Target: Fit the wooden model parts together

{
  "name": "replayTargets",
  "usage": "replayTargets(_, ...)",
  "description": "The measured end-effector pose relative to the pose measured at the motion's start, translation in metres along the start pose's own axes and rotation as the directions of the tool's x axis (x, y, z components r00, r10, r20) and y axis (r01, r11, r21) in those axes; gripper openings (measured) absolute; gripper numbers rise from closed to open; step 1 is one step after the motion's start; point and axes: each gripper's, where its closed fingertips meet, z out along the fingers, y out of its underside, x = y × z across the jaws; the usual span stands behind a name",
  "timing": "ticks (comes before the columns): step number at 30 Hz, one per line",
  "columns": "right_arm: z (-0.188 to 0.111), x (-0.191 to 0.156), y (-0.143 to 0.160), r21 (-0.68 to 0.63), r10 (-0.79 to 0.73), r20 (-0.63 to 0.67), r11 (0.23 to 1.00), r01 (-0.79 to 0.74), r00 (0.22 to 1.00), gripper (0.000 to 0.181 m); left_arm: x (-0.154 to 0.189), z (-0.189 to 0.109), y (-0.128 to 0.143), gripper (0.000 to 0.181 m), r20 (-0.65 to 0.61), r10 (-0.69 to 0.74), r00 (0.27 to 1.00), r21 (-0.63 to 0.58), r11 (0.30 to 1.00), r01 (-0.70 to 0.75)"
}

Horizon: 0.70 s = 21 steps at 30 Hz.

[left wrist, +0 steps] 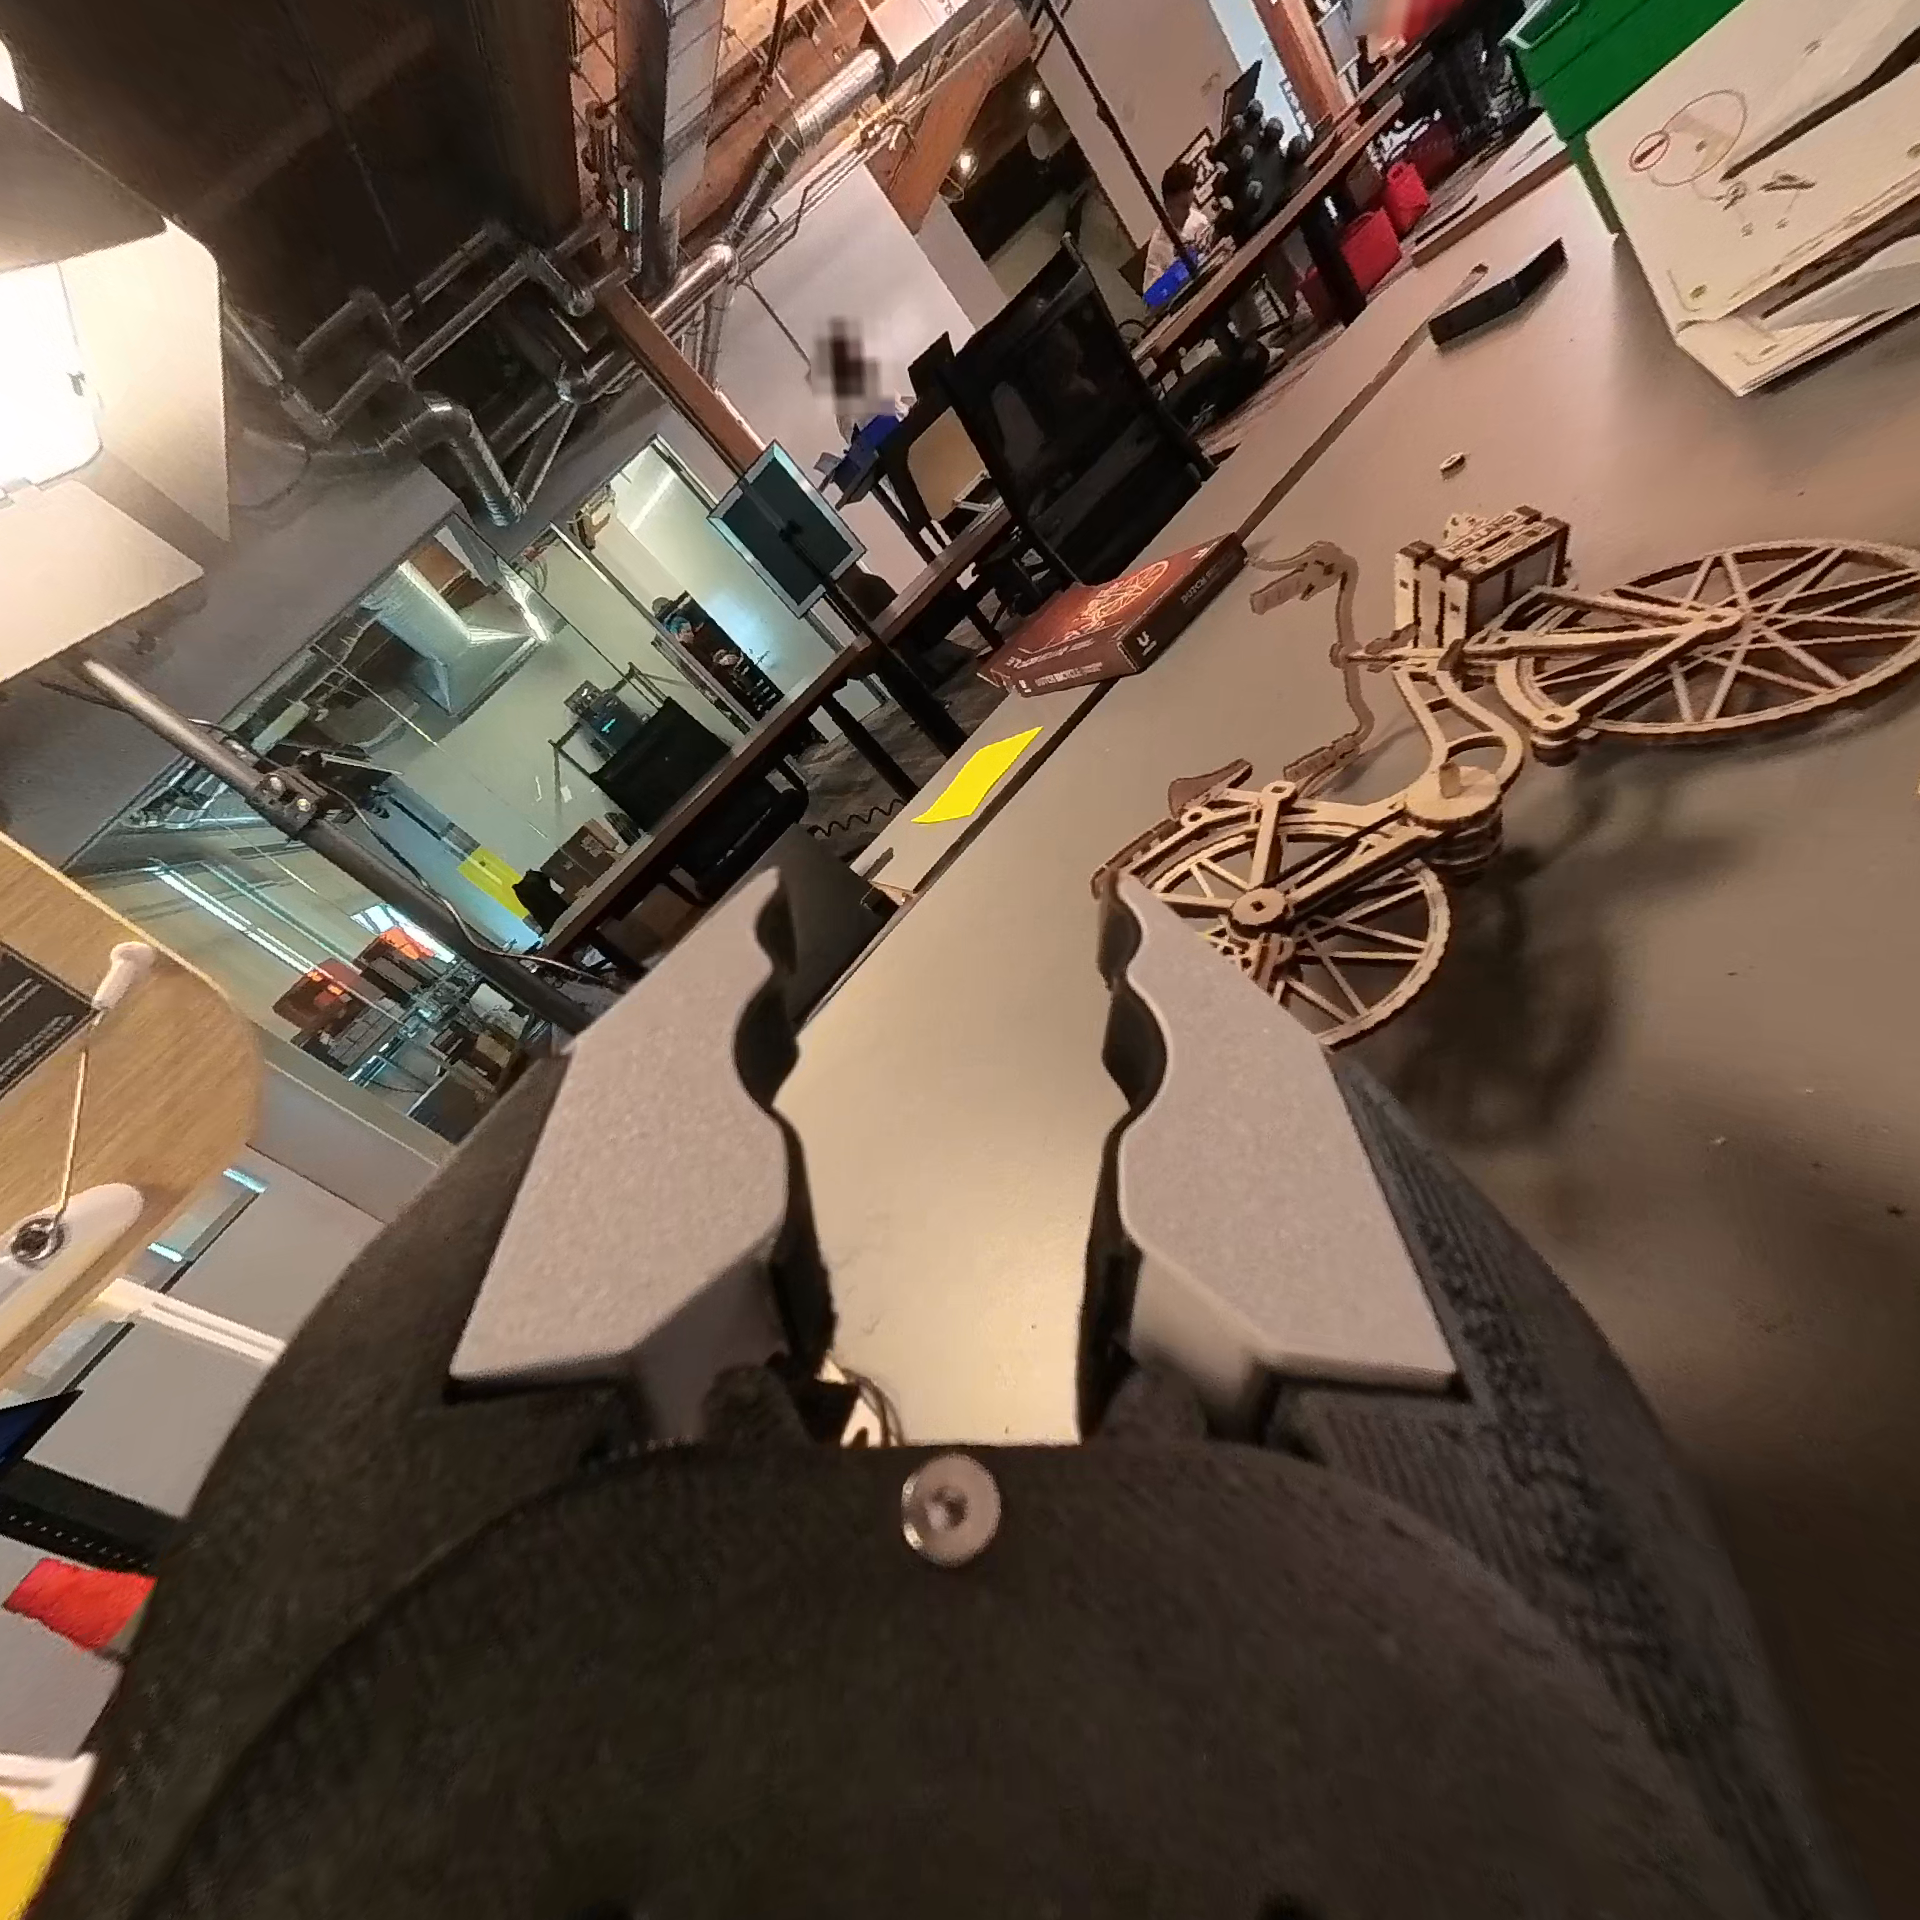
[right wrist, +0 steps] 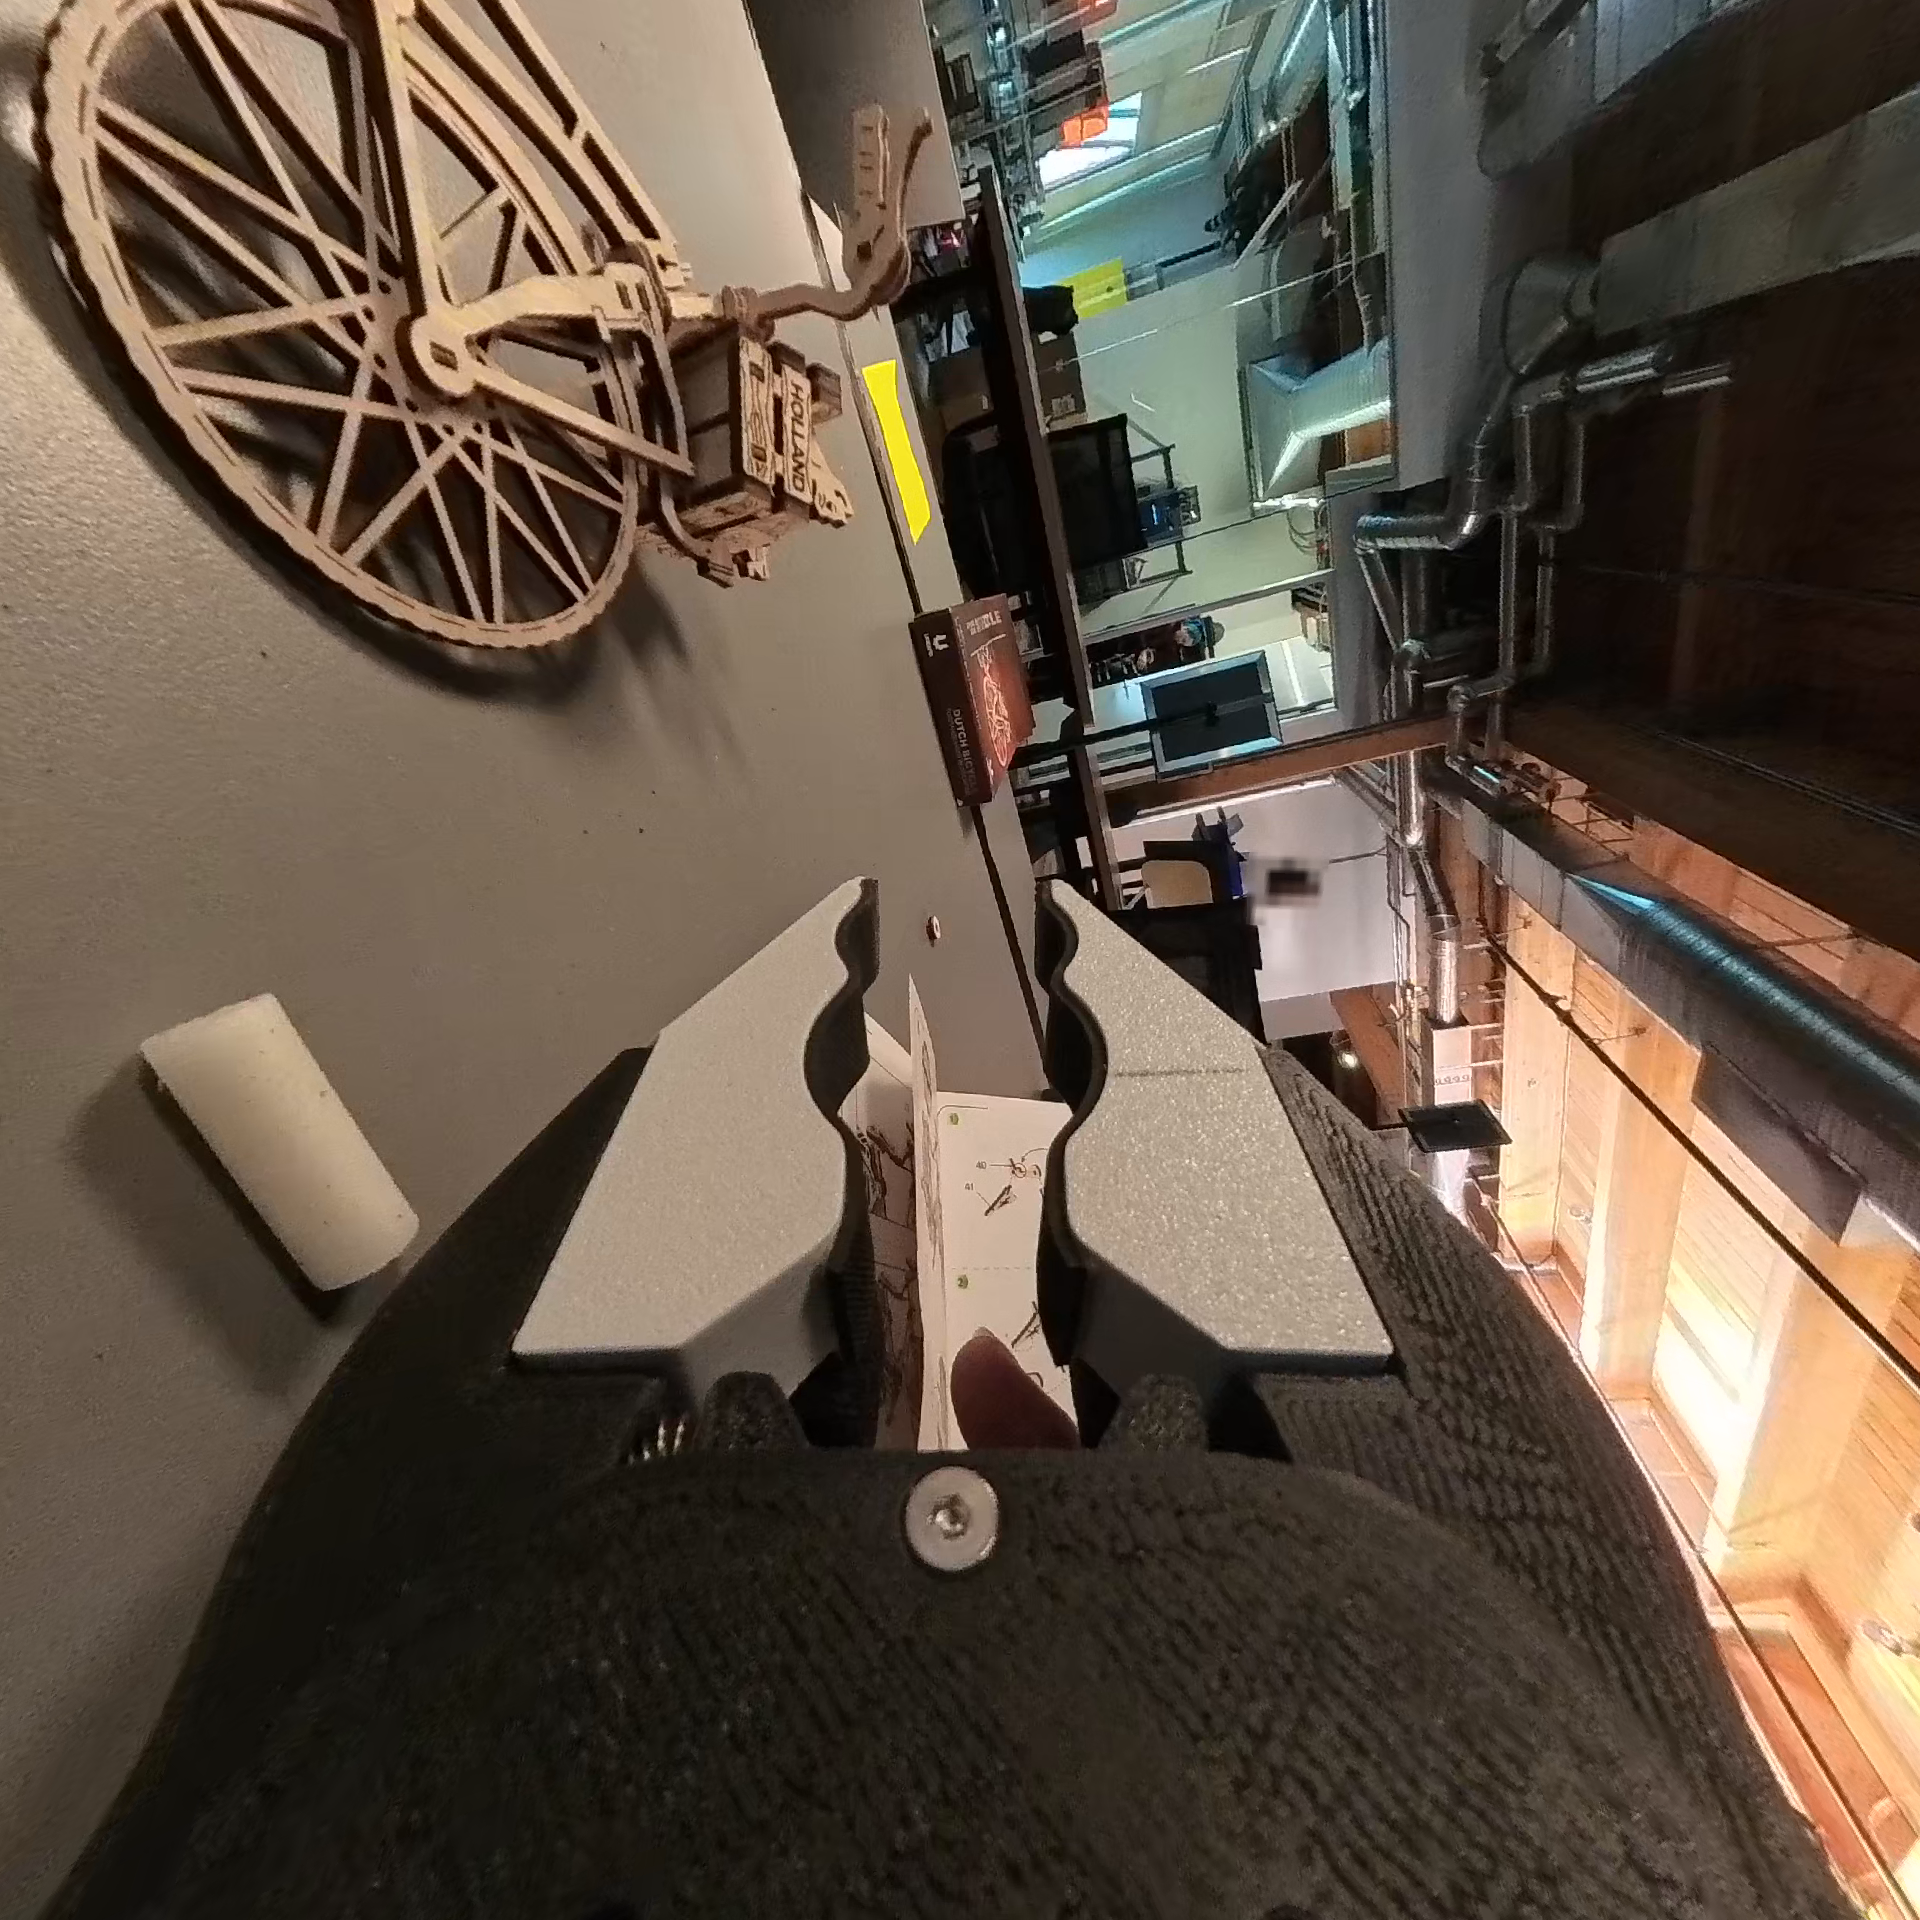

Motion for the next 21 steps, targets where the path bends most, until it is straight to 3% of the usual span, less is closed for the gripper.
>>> replayTargets(5, -0.004, 0.017, 0.003, 0.016, 0.135, -0.061, 0.991, -0.134, 0.989, 0.026, -0.002, -0.004, -0.008, 0.032, 0.016, -0.039, 0.999, 0.029, 0.999, 0.038)
replayTargets(9, -0.014, 0.046, 0.015, 0.084, 0.377, -0.139, 0.926, -0.368, 0.916, 0.021, -0.028, -0.011, -0.004, 0.032, 0.115, -0.232, 0.966, 0.047, 0.973, 0.228)
replayTargets(14, -0.022, 0.069, 0.047, 0.103, 0.585, -0.231, 0.810, -0.578, 0.778, 0.027, -0.052, -0.020, 0.001, 0.036, 0.150, -0.423, 0.894, 0.125, 0.905, 0.407)
replayTargets(18, -0.026, 0.076, 0.062, 0.118, 0.658, -0.264, 0.748, -0.653, 0.705, 0.026, -0.054, -0.022, 0.002, 0.042, 0.152, -0.424, 0.893, 0.137, 0.904, 0.406)
replayTargets(21, -0.026, 0.077, 0.065, 0.120, 0.664, -0.267, 0.742, -0.660, 0.699, 0.026, -0.051, -0.020, 0.000, 0.042, 0.144, -0.393, 0.908, 0.135, 0.917, 0.375)
